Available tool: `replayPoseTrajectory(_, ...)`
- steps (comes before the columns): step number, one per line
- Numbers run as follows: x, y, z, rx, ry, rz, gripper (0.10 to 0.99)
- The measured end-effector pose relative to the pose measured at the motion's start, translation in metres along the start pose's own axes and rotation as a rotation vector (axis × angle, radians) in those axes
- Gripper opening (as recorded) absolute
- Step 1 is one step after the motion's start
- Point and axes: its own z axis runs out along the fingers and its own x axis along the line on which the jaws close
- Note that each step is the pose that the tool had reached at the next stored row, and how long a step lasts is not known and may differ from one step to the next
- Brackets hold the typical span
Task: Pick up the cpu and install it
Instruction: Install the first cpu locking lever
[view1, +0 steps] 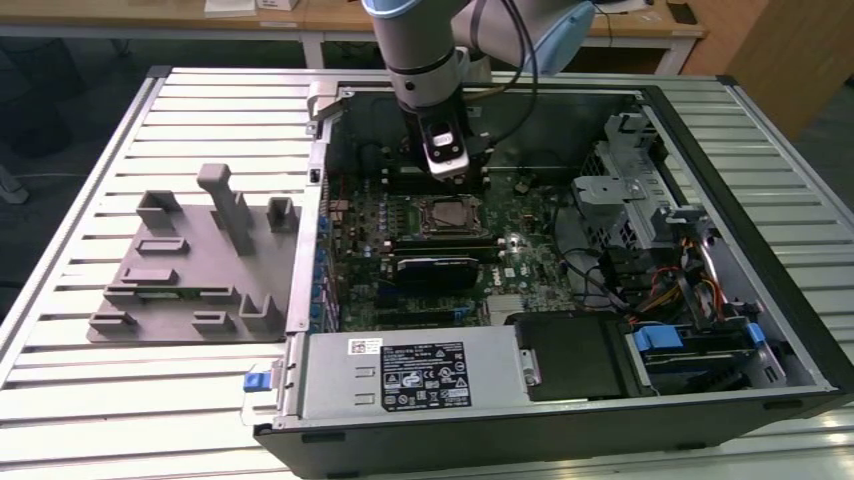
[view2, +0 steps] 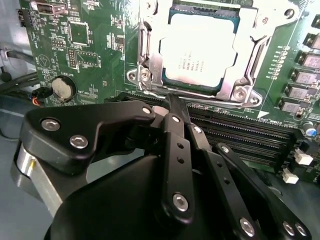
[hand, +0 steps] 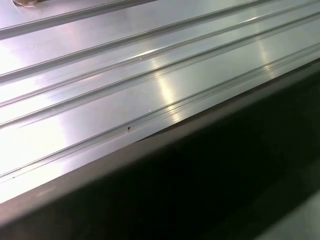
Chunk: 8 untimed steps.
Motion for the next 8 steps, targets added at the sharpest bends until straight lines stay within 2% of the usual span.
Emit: replayPoseTrajectory(8,-0.0025,0.0017,-0.0108,0.0,0.0,0.0,0.106)
